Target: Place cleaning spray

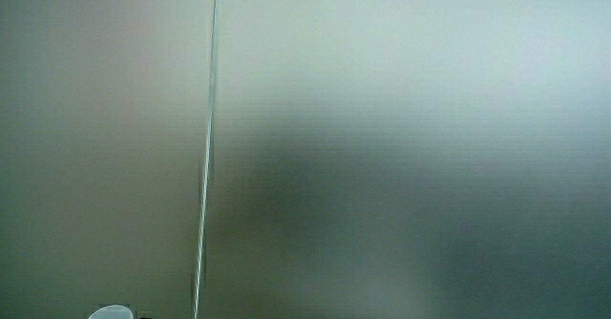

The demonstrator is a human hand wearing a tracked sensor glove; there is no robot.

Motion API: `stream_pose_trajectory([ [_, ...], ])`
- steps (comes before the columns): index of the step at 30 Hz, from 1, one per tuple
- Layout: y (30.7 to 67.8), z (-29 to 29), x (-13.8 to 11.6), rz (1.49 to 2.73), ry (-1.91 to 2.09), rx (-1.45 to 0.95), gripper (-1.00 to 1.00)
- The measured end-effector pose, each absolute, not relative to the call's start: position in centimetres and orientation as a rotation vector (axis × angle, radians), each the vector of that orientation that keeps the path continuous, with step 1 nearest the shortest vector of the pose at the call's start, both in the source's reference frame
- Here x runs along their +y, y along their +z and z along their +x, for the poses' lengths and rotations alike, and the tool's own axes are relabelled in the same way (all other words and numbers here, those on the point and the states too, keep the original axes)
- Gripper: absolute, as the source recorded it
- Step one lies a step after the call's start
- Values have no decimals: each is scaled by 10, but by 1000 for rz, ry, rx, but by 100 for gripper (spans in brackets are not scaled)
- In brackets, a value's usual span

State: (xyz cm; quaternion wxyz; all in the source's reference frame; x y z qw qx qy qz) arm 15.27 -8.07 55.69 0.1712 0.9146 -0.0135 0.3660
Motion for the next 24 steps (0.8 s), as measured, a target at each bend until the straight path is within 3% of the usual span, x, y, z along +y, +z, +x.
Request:
stream_pose_trajectory([
  [8, 554, 153, -79, 2603, 934, -60, -100],
  [10, 566, 157, -78, 2595, 966, -66, -100],
  [17, 553, 160, -72, 2581, 1118, -162, -100],
  [19, 559, 167, -72, 2522, 1249, -199, -100],
  [20, 566, 173, -74, 2668, 1179, -345, -100],
  [23, 546, 176, -63, 2378, 1443, -115, -100],
  [24, 532, 179, -57, 2374, 1166, 105, -100],
])
